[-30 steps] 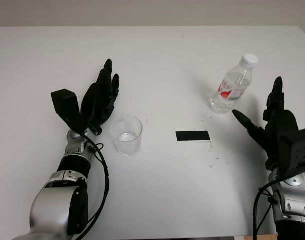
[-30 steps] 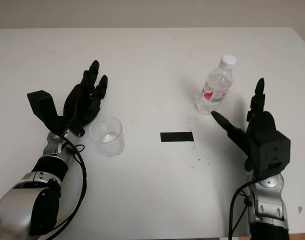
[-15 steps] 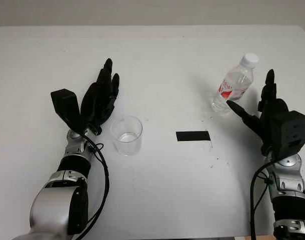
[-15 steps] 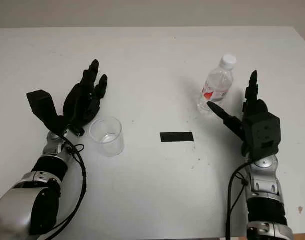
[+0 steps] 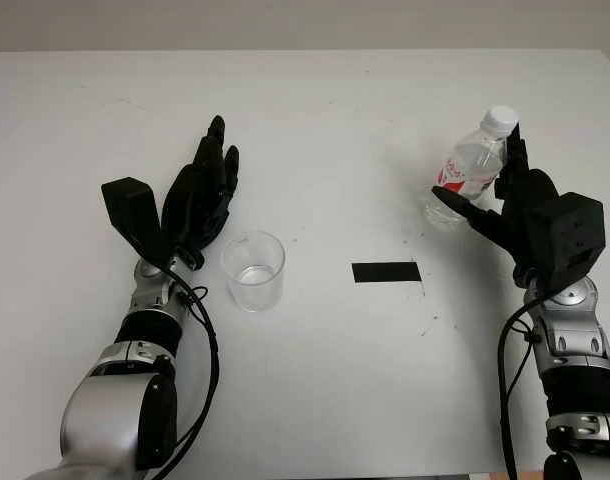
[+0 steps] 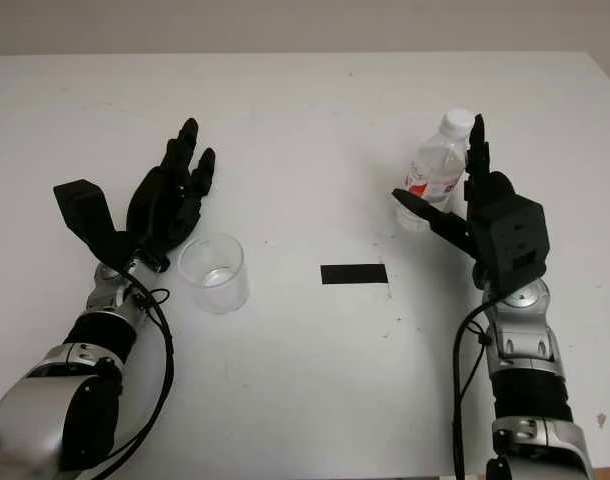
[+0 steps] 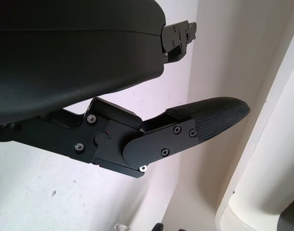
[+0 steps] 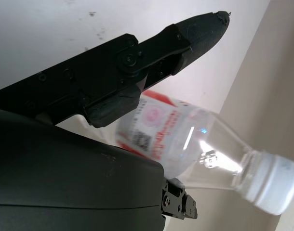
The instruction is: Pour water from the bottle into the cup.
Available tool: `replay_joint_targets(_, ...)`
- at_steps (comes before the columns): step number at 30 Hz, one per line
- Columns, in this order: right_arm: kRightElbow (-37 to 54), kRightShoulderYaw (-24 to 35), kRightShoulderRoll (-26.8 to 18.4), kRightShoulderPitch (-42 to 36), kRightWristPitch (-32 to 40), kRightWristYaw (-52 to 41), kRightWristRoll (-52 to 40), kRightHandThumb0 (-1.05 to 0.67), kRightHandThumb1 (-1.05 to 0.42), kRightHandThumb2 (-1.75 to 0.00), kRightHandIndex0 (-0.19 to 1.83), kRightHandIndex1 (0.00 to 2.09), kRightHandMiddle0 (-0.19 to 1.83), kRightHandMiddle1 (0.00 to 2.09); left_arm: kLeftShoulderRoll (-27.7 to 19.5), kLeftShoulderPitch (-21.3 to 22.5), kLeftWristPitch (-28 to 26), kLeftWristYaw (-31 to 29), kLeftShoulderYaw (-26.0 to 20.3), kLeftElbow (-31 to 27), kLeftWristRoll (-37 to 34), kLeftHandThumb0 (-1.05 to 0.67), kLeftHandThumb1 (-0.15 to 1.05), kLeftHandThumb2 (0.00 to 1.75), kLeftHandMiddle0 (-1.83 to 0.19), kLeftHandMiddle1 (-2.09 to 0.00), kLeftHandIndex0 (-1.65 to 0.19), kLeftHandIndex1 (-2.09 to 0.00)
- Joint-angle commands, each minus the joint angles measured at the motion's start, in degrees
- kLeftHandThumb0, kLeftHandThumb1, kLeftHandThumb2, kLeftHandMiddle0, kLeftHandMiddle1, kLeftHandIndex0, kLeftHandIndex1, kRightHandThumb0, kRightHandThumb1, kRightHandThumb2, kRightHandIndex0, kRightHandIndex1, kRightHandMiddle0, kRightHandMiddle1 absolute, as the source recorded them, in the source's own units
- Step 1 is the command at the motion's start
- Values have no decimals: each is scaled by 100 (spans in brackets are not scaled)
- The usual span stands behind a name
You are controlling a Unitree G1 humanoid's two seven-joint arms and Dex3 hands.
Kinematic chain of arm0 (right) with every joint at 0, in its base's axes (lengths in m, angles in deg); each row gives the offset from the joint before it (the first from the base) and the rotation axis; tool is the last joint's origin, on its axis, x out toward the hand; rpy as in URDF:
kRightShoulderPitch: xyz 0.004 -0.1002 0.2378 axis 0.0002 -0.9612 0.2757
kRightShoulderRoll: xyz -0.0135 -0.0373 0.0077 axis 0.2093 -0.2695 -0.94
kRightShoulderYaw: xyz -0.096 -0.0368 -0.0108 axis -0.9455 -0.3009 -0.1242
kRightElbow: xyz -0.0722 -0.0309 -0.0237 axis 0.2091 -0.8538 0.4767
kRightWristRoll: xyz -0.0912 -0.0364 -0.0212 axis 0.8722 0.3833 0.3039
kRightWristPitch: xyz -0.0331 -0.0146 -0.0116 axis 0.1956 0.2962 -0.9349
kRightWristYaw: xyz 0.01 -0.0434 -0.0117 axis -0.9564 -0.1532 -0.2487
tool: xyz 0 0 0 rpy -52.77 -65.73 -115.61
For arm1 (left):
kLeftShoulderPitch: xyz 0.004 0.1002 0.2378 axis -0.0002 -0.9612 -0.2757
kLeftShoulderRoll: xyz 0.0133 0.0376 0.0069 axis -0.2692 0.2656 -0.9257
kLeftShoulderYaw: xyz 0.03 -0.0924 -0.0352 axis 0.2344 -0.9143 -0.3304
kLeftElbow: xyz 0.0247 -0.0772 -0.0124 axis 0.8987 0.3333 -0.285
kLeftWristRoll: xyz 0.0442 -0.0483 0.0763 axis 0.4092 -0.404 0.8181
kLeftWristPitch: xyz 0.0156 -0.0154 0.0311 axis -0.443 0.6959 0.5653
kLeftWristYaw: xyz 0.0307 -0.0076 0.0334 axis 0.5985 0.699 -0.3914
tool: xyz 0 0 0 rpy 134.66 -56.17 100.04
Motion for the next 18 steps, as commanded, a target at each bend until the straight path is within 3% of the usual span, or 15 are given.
replay_joint_targets(1,-107,-53,-57,169,24,-31,6,-95,-91,-5,-19,0,-19,0,11,-66,16,11,-6,-30,8,-87,105,77,19,0,19,0)
replay_joint_targets(8,-633,-132,-38,587,99,-266,-104,-92,-90,-5,-19,0,-19,0,46,-106,-35,62,-28,-98,-31,-88,105,73,19,0,19,0)
replay_joint_targets(12,-987,-99,113,838,69,184,-46,-88,-88,-4,-19,0,-19,0,59,-131,-23,102,-29,-127,-20,-88,105,73,19,0,19,0)
replay_joint_targets(15,-1262,-9,263,1056,197,699,-64,-76,-86,-4,0,11,-4,8,74,-161,-23,149,-36,-181,-21,-88,105,72,19,0,19,0)
replay_joint_targets(16,-1356,20,310,1131,247,888,-66,-70,-86,-5,17,20,15,19,71,-167,-17,160,-35,-191,-14,-88,105,72,19,0,19,0)
replay_joint_targets(17,-1471,57,351,1205,253,1039,-90,-66,-86,-5,23,34,16,45,67,-174,-3,171,-32,-198,-5,-89,105,72,19,0,19,0)
replay_joint_targets(18,-1588,70,366,1266,230,1127,-103,-59,-88,-5,24,70,12,92,60,-182,3,187,-27,-205,7,-89,105,72,19,0,19,0)
